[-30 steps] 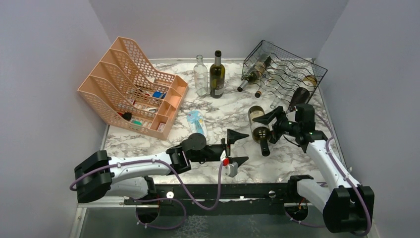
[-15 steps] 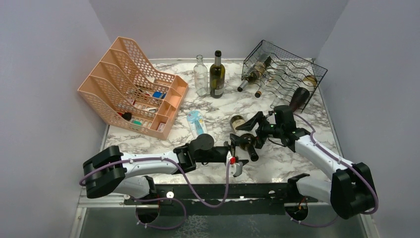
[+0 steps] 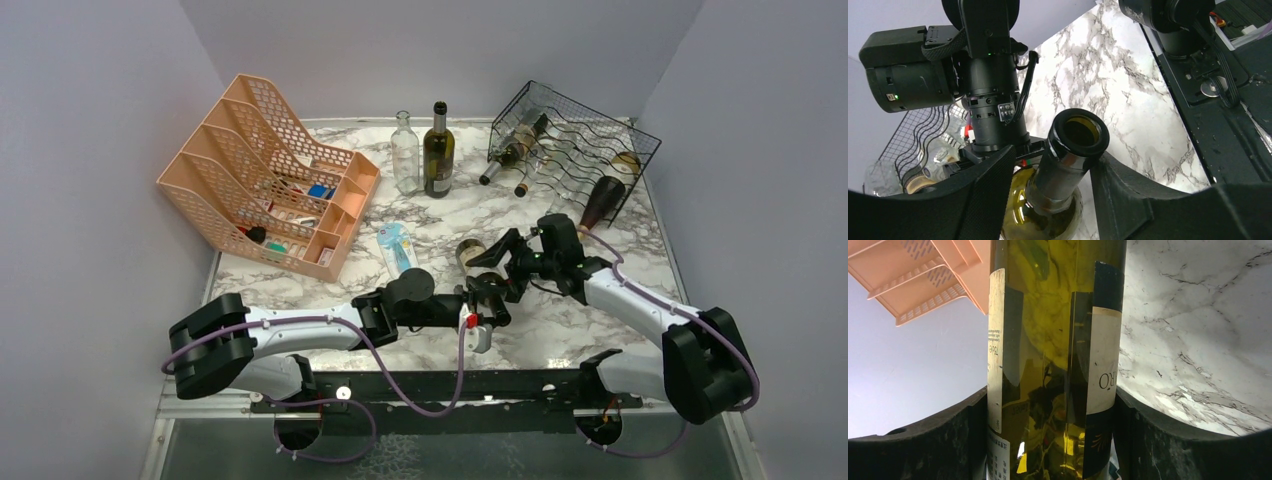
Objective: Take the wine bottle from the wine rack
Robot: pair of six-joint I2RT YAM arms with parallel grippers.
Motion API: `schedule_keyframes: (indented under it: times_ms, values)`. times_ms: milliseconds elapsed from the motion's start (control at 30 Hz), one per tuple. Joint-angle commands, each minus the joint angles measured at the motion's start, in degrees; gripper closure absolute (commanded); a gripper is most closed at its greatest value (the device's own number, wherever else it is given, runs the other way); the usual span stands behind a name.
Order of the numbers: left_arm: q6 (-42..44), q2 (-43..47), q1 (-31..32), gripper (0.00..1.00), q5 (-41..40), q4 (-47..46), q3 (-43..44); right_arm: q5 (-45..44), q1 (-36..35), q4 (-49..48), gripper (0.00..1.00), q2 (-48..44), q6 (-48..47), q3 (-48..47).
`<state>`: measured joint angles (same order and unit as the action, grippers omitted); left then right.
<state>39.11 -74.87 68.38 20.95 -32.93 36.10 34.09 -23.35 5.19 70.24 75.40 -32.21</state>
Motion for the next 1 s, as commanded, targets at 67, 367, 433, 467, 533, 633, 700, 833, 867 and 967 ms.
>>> schedule_keyframes:
  times_ms: [67, 367, 433, 467, 533, 633, 700, 833, 867, 967]
  values:
    - [0.7, 0.2, 0.3, 0.52, 0.6, 0.4, 2.1, 0.4, -1.0, -5.5, 0.48, 0.0, 1.0, -3.1]
    - [2.4, 1.8, 0.2, 0.91, -0.7, 3.0, 2.9, 0.1, -1.0, -4.3, 0.31, 1.5, -1.5, -2.5]
    - [3.0, 2.4, 0.2, 1.00, -2.1, 3.1, 2.8, -2.2, -0.8, -0.7, 0.16, 1.1, -2.6, -3.5]
    - [3.3, 2.7, 0.2, 1.00, -2.6, 3.1, 2.7, -3.7, -0.7, 1.7, 0.07, 0.7, -3.5, -4.2]
    - [3.9, 3.4, 0.2, 1.00, -3.6, 3.1, 2.3, -6.1, 0.0, 5.0, 0.00, -0.4, -5.7, -6.0]
    - [4.5, 4.3, 0.2, 1.00, -4.5, 3.1, 2.1, -7.6, 3.2, 10.6, 0.00, -1.4, -8.8, -9.2]
    - [4.6, 5.0, 0.2, 1.00, -4.9, 3.1, 2.0, -7.8, 6.3, 14.2, 0.00, -1.8, -11.1, -11.1]
    - [4.4, 6.1, 0.2, 1.00, -7.1, 3.0, 2.1, -8.8, 12.4, 21.1, 0.00, -2.4, -16.5, -15.2]
    - [4.3, 6.3, 0.2, 1.00, -8.1, 2.9, 2.1, -9.7, 13.6, 22.6, 0.00, -2.5, -18.0, -16.2]
    - [3.5, 6.6, -0.5, 1.00, -10.3, 2.1, 2.2, -12.2, 15.4, 25.5, 0.01, -3.3, -21.3, -18.3]
